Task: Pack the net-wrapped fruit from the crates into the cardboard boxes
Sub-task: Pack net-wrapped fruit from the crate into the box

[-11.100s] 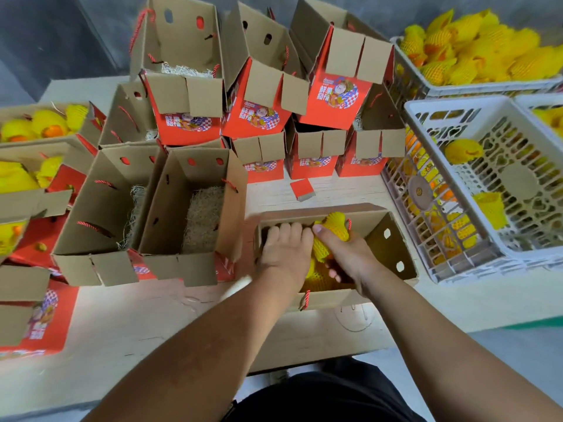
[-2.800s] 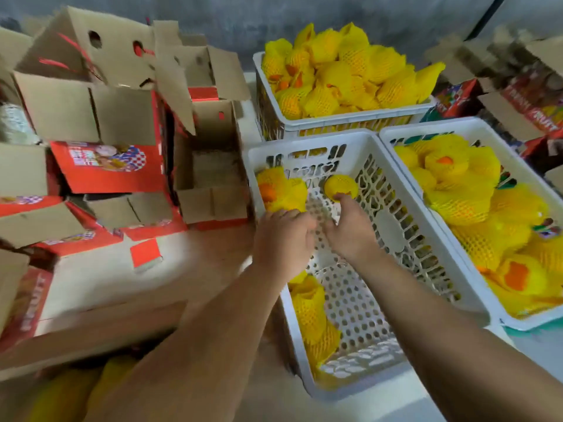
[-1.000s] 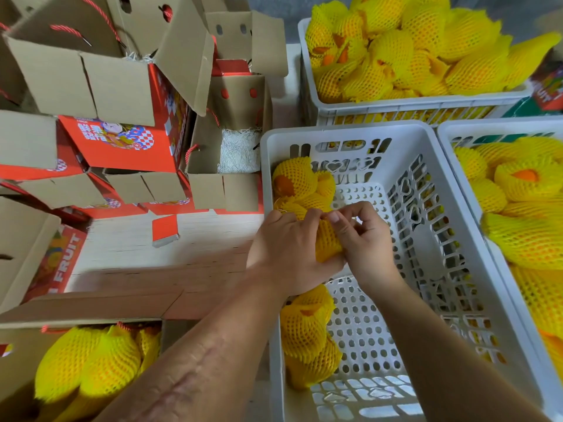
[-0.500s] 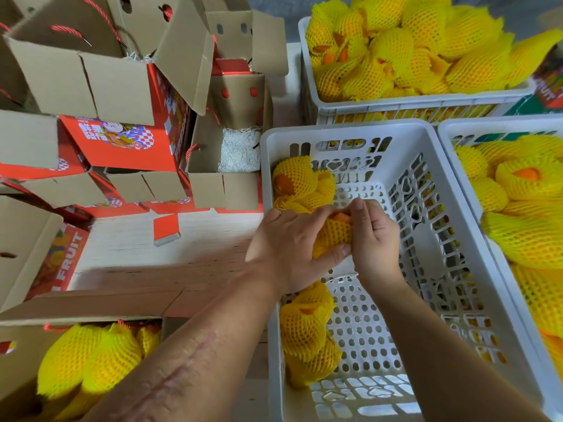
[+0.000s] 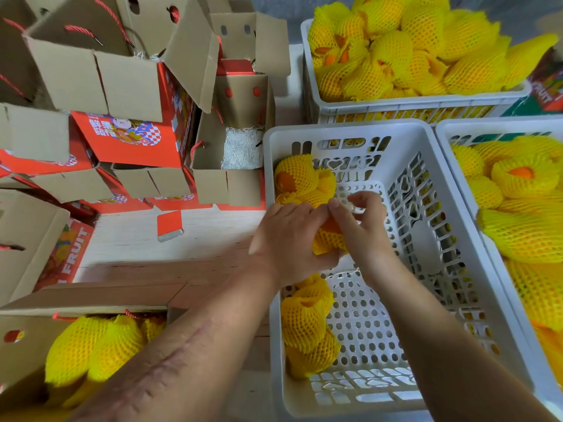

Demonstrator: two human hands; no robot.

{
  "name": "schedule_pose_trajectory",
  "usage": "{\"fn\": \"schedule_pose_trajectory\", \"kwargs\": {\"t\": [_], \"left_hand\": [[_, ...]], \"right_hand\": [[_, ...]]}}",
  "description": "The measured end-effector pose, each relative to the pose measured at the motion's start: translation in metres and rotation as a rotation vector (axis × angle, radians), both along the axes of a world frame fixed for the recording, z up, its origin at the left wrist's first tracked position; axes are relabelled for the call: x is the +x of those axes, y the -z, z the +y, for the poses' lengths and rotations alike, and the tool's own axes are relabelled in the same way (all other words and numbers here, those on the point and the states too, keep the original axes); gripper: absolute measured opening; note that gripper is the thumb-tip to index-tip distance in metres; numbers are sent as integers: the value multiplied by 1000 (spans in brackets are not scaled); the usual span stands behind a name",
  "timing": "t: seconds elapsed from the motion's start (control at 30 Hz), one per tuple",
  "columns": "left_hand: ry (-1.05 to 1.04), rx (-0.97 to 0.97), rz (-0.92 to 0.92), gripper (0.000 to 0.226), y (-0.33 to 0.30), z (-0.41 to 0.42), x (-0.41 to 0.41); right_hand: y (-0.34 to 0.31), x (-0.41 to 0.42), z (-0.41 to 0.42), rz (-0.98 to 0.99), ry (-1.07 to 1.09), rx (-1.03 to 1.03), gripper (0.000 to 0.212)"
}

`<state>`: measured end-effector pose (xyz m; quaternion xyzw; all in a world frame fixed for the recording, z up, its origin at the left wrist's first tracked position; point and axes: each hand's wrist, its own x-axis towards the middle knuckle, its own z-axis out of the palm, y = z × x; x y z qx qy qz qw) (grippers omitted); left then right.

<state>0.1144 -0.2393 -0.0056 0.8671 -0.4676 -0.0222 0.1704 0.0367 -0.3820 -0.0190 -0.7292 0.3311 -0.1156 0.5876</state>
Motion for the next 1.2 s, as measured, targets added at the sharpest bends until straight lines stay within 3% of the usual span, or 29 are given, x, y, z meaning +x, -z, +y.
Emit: {"fn": "schedule_pose_trajectory", "kwargs": {"t": [0.03,0.1,0.13,0.2,0.27,0.4,0.47,0.57,0.67,0.8,0.93,0.97,1.1,1.2], "left_hand": [[11,-2,-6,65,0,0,0],[27,-21,43,73,-2,2,-1],[7,-60,133,79,-4,3,-2],[-98,-232,430,81,-11,4,-6],[-225,-374,658,70,-20,2,-13],[-282,-305,629,43,-31,-3,-17],[-310,-357,643,33,-34,-5,-17],[-329,-456,501,23,-34,-2,-18],[-270,-529,376,17,-26,0,-25],[-312,-567,409,17,-16,2,-29],[-387,-624,485,15,-16,-2,-26],[-393,-626,488,15,-15,-2,-26],[-293,-636,390,14,-15,-1,-34],[-172,-644,269,15,-15,-1,-38]], "right_hand": [[-4,-3,-1,90,-22,192,64],[-7,-14,-4,76,-115,609,53],[-6,-20,-6,-10,-141,736,43],[-4,-30,-6,-183,-140,801,42],[-1,-34,-3,-242,-69,669,52],[-1,-38,-1,-269,-86,336,59],[-2,-39,-1,-288,-105,360,57],[0,-39,-1,-288,-82,602,55],[1,-39,3,-251,-51,453,68],[-5,-38,4,-114,-62,196,67],[-3,-42,-1,-137,-83,595,53],[-4,-44,0,-142,-91,611,52],[-7,-44,6,-81,-105,190,69],[-10,-40,9,-107,-91,158,71]]}}
